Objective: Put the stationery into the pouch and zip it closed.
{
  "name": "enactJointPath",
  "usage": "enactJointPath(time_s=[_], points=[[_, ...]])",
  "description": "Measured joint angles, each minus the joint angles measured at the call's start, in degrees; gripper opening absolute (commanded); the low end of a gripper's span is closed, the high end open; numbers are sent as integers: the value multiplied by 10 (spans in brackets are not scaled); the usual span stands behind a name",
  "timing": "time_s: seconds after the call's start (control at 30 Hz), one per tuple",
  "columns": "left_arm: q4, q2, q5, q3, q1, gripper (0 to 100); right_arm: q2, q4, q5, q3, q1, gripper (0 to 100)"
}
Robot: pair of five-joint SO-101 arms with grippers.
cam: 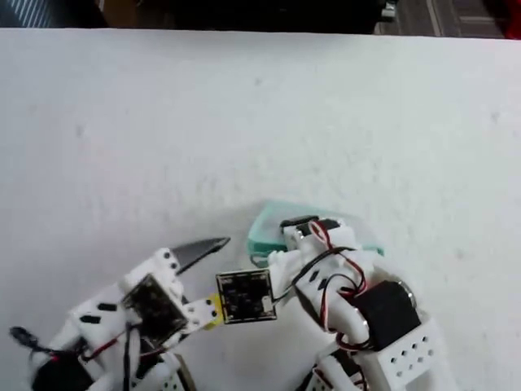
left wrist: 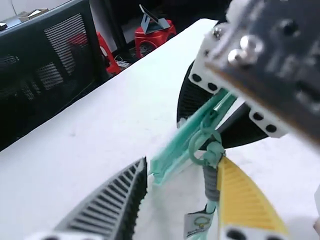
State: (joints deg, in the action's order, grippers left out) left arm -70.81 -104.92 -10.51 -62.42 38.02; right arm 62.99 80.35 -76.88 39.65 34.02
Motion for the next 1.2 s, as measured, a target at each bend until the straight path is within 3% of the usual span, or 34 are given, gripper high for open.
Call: enactJointPath(time_s=[0.2, 0.27, 0.37, 0.53, 0.9, 1.2], points=[[-74, -1, -4, 63, -36, 239, -1, 16, 1, -48, 4, 18], [-84, -1, -38, 65, -55, 240, -1, 30, 1, -62, 3, 18], [-83, -1, -98, 52, -89, 241, -1, 38, 1, -70, 3, 18], [-37, -1, -108, 20, -92, 242, -1, 45, 1, -76, 20, 18], [-9, -1, -106, 20, 47, 242, -1, 84, 35, -161, 99, 18], [70, -2, -105, -40, 55, 238, -2, 111, 39, -164, 134, 18]])
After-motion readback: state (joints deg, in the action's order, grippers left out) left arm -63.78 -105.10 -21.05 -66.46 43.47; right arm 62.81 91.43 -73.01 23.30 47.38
